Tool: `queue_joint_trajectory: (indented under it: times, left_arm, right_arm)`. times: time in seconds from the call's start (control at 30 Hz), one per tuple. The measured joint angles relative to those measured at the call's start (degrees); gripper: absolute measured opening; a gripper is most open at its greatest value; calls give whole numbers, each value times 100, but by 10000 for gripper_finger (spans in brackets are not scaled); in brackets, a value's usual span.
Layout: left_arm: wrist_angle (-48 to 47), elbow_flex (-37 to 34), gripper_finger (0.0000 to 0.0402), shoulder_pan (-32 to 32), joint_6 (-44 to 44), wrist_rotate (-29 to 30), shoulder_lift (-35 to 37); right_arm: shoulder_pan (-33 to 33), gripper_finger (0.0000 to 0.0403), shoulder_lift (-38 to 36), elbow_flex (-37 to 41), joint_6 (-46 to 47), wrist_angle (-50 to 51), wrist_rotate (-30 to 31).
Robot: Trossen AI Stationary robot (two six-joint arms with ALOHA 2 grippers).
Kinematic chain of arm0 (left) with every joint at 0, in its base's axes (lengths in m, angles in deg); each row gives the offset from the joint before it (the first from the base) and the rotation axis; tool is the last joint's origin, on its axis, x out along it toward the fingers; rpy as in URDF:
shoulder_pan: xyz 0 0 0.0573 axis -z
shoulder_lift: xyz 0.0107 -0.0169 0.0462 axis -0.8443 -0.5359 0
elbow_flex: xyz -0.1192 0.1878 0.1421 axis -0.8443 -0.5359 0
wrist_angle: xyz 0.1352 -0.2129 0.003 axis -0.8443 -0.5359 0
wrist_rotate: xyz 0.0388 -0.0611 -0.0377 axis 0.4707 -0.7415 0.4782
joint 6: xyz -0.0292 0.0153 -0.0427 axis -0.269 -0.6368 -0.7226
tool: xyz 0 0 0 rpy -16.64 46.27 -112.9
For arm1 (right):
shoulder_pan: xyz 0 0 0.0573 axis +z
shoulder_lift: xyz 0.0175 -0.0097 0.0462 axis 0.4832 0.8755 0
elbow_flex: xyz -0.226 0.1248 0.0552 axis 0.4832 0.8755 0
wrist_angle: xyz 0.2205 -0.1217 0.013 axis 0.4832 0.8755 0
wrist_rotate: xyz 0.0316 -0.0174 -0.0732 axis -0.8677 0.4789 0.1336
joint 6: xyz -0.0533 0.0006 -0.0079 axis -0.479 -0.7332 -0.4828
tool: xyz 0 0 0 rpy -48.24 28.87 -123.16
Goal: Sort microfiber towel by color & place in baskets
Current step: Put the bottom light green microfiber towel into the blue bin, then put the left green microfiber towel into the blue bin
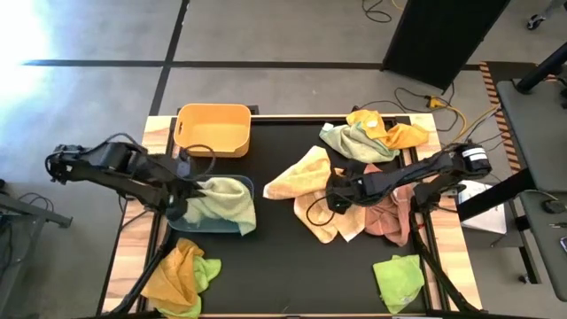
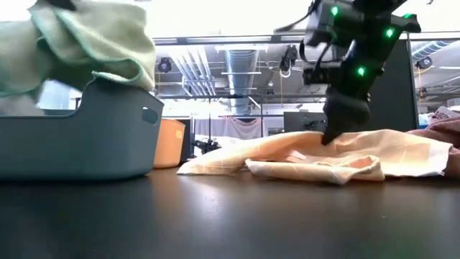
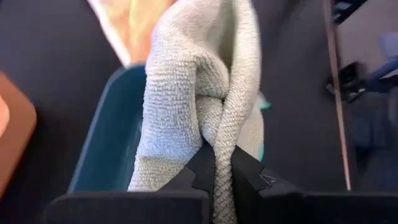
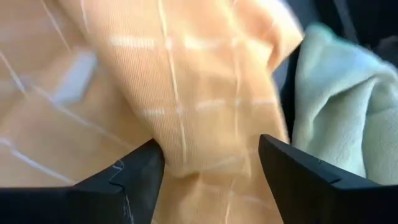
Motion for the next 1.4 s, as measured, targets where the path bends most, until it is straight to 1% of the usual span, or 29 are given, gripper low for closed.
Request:
queue_joint_trajectory:
  times: [0.1, 0.17, 0.23, 0.27, 0.37, 0.53, 0.63, 0.7, 0.83, 1.0, 1.13, 1.3, 1.4]
  left_arm:
    - [-144, -265, 3, -11, -487, 487, -129]
    - [-392, -398, 2, -19, -765, 611, -268]
    - [-651, -470, 2, -26, -905, 490, -476]
    - [-730, -488, 2, -26, -933, 339, -578]
    - [-731, -515, 1, -26, -865, 109, -923]
    - [-598, -515, 1, -26, -502, 145, -1615]
    - [-560, -522, 1, -26, -481, 266, -2012]
    - [-562, -532, 3, -26, -498, 268, -2231]
    - [-529, -539, 30, -26, -469, 452, -2551]
    - [-529, -550, 83, -31, -641, 531, -2797]
    - [-891, -482, 125, -26, -877, 720, -2864]
    - [-1605, 86, 163, 96, -1251, 909, -2689]
    - [-1692, 611, 184, 275, -1445, 912, -2535]
  right_arm:
    - [0, 258, -231, 0, -141, -284, 3]
    - [12, 261, -402, 0, -285, -568, 14]
    - [28, 263, -524, -2, -460, -829, 25]
    - [37, 264, -583, -2, -558, -939, 19]
    - [81, 265, -720, -7, -785, -1241, 20]
    - [226, 259, -843, -7, -1090, -1611, 21]
    - [436, 254, -854, -11, -1264, -2151, -22]
    - [610, 252, -854, -11, -1447, -2482, -160]
    - [885, 249, -848, -14, -1614, -2881, -279]
    - [1135, 254, -848, -22, -1460, -2919, -274]
    - [1432, 261, -809, -24, -1276, -2991, -300]
    - [1723, 262, -802, -24, -1068, -2997, -269]
    - [1828, 255, -802, -24, -1045, -3090, -252]
